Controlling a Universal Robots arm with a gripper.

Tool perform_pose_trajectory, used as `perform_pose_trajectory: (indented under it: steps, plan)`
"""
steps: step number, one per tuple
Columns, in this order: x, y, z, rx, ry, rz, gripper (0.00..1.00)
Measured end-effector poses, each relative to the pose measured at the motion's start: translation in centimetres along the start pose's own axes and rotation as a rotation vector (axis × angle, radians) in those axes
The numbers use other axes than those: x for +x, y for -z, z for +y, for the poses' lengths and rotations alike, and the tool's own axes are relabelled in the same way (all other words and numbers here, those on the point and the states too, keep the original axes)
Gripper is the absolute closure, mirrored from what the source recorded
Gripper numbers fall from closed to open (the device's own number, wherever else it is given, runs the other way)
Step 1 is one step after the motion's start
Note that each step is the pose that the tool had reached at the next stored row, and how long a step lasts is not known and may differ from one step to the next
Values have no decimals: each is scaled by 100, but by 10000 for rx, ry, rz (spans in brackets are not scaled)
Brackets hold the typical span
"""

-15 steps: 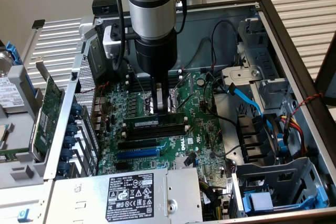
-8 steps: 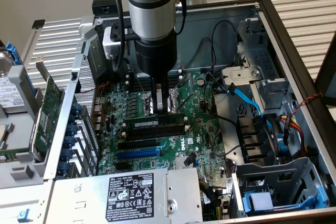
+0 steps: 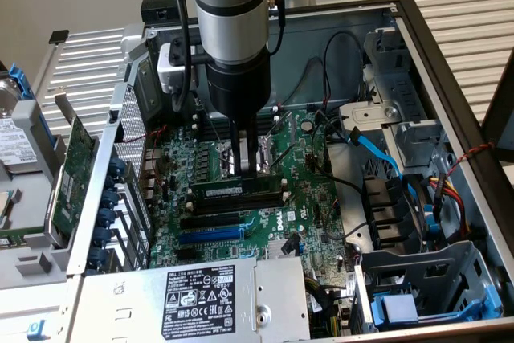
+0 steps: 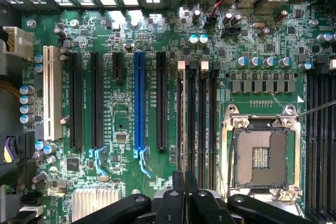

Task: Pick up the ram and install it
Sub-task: 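Insert the ram into the slot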

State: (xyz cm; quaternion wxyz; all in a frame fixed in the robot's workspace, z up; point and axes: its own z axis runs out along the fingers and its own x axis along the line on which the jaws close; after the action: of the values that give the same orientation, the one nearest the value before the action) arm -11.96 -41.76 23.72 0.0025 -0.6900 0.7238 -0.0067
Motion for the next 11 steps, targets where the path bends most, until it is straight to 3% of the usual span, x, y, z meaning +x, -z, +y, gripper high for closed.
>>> perform_pose_trajectory:
  steps: [11]
  plan:
    - [-14, -39, 5, 5, -2, 8, 87]
